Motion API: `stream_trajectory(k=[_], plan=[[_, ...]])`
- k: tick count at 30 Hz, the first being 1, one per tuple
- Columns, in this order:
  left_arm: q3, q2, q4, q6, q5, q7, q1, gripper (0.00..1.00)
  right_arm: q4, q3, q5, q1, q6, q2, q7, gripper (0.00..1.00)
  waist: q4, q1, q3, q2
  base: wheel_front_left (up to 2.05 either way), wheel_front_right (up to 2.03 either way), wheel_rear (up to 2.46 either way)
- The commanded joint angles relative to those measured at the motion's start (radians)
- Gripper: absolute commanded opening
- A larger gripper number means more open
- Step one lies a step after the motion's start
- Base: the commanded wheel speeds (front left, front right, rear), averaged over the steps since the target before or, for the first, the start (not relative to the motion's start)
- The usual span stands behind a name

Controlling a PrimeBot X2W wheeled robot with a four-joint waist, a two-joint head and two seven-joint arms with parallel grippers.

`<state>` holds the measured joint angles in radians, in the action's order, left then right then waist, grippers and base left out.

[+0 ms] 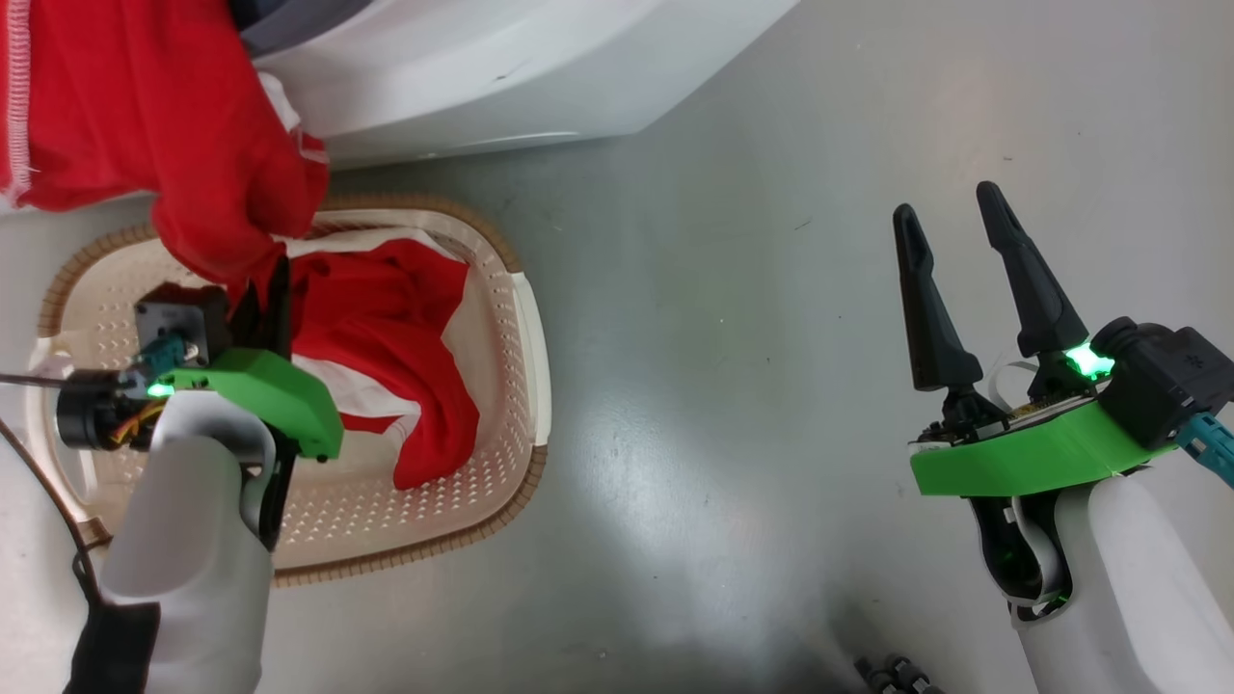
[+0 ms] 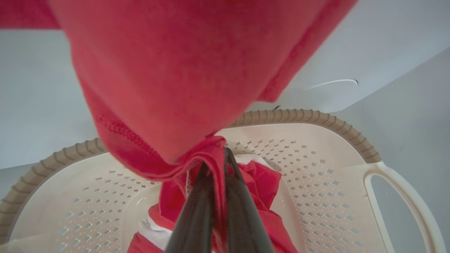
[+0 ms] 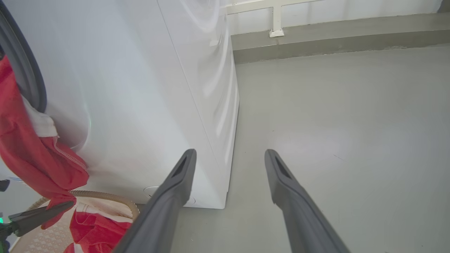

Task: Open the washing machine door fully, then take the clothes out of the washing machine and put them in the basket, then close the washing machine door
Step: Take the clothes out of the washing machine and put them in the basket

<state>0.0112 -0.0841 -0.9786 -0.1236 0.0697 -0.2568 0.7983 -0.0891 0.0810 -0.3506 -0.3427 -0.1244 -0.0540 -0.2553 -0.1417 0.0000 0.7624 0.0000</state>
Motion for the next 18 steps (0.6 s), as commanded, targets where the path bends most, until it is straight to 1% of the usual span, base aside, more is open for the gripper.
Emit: stream_trajectory(k=[1, 2, 3, 4, 6, 7, 8, 9, 10, 11, 18], plan=[[0.025, -0.036, 0.001, 0.002, -0.008, -0.005, -0.006, 0.0, 0.027, 0.023, -0.003, 0.007, -0.006, 0.004, -0.006, 1.0, -0.002, 0.0, 0.005, 0.0, 0.0, 0.0, 0.0], [0.028, -0.036, -0.005, 0.004, -0.005, -0.005, 0.0, 0.03, 0.027, 0.023, -0.004, 0.007, -0.006, 0.004, -0.006, 1.0, -0.002, 0.0, 0.006, 0.0, 0.0, 0.0, 0.0], [0.03, -0.036, -0.01, 0.005, -0.004, -0.005, 0.006, 0.13, 0.026, 0.023, -0.005, 0.006, -0.006, 0.004, -0.006, 1.0, -0.002, 0.0, 0.006, 0.0, 0.0, 0.0, 0.0], [0.031, -0.036, -0.013, 0.005, -0.003, -0.005, 0.011, 0.34, 0.025, 0.023, -0.006, 0.005, -0.006, 0.004, -0.006, 1.0, -0.001, 0.0, 0.006, 0.0, 0.0, 0.0, 0.0], [0.034, -0.034, -0.014, 0.006, -0.001, -0.005, 0.017, 0.49, 0.024, 0.022, -0.007, 0.003, -0.006, 0.004, -0.006, 1.0, 0.0, 0.0, 0.004, 0.0, 0.0, 0.0, 0.0], [0.034, -0.033, -0.015, 0.006, -0.001, -0.005, 0.018, 0.62, 0.023, 0.021, -0.007, 0.002, -0.006, 0.004, -0.006, 1.0, 0.001, 0.0, 0.001, 0.0, 0.0, 0.0, 0.0], [0.034, -0.031, -0.015, 0.006, -0.001, -0.005, 0.018, 0.77, 0.022, 0.02, -0.007, 0.001, -0.006, 0.004, -0.006, 1.0, 0.002, 0.0, -0.001, 0.0, 0.0, 0.0, 0.0], [0.035, -0.03, -0.015, 0.006, 0.001, -0.005, 0.016, 0.89, 0.021, 0.02, -0.007, 0.0, -0.006, 0.004, -0.006, 1.0, 0.004, 0.0, -0.005, 0.0, 0.0, 0.0, 0.0], [0.037, -0.029, -0.014, 0.006, 0.002, -0.005, 0.013, 0.96, 0.02, 0.019, -0.006, 0.0, -0.006, 0.004, -0.006, 1.0, 0.005, 0.0, -0.009, 0.0, 0.0, 0.0, 0.0], [0.039, -0.028, -0.012, 0.005, 0.004, -0.005, 0.009, 1.0, 0.02, 0.019, -0.006, 0.0, -0.006, 0.004, -0.006, 1.0, 0.007, 0.0, -0.012, 0.0, 0.0, 0.0, 0.0], [0.047, -0.015, 0.004, 0.003, 0.014, -0.005, -0.021, 1.0, 0.015, 0.015, 0.0, 0.003, -0.006, 0.004, -0.006, 1.0, 0.021, 0.0, -0.036, 0.0, 0.0, 0.0, 0.0]])
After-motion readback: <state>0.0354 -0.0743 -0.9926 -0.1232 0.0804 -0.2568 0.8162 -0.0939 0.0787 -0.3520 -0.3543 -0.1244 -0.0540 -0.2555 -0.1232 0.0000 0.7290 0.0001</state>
